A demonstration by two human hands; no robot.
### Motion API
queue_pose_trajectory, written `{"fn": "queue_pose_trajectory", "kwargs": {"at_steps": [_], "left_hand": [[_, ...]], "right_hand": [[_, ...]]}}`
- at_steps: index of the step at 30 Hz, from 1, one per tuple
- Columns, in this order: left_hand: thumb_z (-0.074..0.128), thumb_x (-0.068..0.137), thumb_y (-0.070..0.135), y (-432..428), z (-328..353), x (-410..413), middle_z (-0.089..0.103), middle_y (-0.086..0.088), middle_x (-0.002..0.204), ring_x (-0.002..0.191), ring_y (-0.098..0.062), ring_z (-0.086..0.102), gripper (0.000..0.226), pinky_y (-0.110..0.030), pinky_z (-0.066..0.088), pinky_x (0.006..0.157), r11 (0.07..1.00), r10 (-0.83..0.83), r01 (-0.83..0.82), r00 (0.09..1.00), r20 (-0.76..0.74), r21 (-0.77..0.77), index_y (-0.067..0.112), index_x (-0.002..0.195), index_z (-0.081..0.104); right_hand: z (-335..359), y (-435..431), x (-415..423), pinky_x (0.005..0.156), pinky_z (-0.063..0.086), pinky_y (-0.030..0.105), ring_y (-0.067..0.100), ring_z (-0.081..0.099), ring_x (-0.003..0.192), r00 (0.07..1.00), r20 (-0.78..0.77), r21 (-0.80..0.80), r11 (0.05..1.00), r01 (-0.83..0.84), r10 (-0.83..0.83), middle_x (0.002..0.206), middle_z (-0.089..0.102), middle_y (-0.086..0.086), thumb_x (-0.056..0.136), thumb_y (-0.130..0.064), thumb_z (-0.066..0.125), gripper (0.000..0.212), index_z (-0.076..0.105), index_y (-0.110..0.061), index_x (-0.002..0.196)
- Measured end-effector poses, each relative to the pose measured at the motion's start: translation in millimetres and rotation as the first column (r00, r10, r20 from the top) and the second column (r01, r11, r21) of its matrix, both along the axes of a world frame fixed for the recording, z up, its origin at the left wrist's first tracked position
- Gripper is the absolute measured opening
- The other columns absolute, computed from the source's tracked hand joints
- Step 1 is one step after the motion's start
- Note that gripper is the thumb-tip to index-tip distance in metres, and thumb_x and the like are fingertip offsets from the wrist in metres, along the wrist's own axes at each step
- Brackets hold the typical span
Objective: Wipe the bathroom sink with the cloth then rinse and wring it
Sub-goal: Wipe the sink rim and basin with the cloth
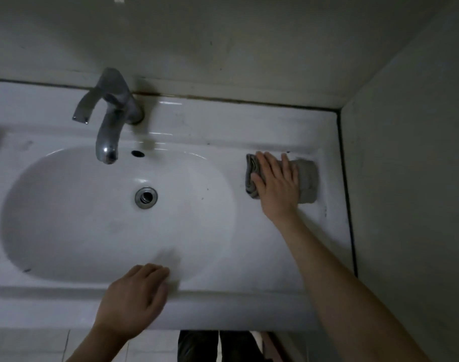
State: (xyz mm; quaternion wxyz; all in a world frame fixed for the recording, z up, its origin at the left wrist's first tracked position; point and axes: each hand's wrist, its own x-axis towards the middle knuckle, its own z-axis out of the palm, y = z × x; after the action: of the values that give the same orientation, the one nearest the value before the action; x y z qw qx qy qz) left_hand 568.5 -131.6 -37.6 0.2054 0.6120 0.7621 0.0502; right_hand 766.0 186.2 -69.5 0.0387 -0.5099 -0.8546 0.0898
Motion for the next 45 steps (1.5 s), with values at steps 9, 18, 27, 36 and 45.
{"fn": "queue_pose_trajectory", "kwargs": {"at_steps": [9, 18, 27, 36, 45], "left_hand": [[0.047, 0.078, 0.044, 0, 3, -3, 0.067, 0.020, 0.101, 0.088, -0.004, 0.061, 0.035, -0.022, 0.052, 0.057, 0.999, 0.018, -0.018, 1.000, 0.007, -0.043, 0.033, 0.102, 0.072], [0.050, 0.066, 0.049, -1, -21, -13, 0.067, 0.021, 0.091, 0.079, 0.001, 0.054, 0.036, -0.013, 0.049, 0.054, 1.000, -0.028, 0.028, 0.990, 0.135, 0.007, 0.039, 0.096, 0.068], [0.037, 0.081, 0.056, 1, -56, -22, 0.045, 0.022, 0.094, 0.053, 0.004, 0.058, 0.032, -0.016, 0.040, 0.071, 0.949, -0.208, 0.207, 0.978, -0.018, 0.238, 0.034, 0.101, 0.048], [0.044, 0.065, 0.047, -4, -58, -27, 0.045, 0.021, 0.096, 0.067, 0.005, 0.060, 0.049, -0.012, 0.036, 0.076, 0.976, -0.177, 0.172, 0.984, 0.032, 0.130, 0.035, 0.113, 0.048], [0.044, 0.066, 0.045, 3, -51, -22, 0.065, 0.016, 0.079, 0.052, 0.000, 0.061, 0.044, -0.007, 0.036, 0.057, 0.985, -0.125, 0.117, 0.990, 0.063, 0.123, 0.027, 0.106, 0.051]], "right_hand": [[4, -66, 30, 0.118, 0.016, 0.054, 0.030, 0.010, 0.149, 0.975, 0.046, -0.019, 0.976, -0.218, 0.218, 0.161, 0.019, 0.000, 0.093, -0.065, 0.032, 0.072, 0.019, -0.029, 0.153], [-6, -16, 21, 0.116, 0.026, 0.040, 0.030, 0.031, 0.142, 0.935, -0.112, -0.030, 0.942, 0.335, -0.337, 0.152, 0.040, 0.012, 0.101, -0.051, 0.012, 0.068, 0.032, -0.006, 0.147], [-9, -10, -13, 0.116, 0.018, 0.032, 0.031, 0.035, 0.141, 0.948, -0.269, 0.002, 0.984, 0.179, -0.172, 0.149, 0.044, 0.011, 0.095, -0.044, 0.040, 0.062, 0.040, -0.007, 0.144], [-3, 5, -40, 0.120, 0.012, 0.026, 0.020, 0.031, 0.143, 0.866, -0.189, -0.004, 0.881, -0.472, 0.463, 0.152, 0.042, 0.001, 0.096, -0.043, 0.039, 0.055, 0.041, -0.018, 0.145], [2, 27, 45, 0.119, 0.024, 0.040, 0.021, 0.030, 0.143, 0.982, -0.105, -0.051, 0.986, -0.162, 0.156, 0.154, 0.037, -0.001, 0.099, -0.046, 0.027, 0.056, 0.036, -0.020, 0.147]]}}
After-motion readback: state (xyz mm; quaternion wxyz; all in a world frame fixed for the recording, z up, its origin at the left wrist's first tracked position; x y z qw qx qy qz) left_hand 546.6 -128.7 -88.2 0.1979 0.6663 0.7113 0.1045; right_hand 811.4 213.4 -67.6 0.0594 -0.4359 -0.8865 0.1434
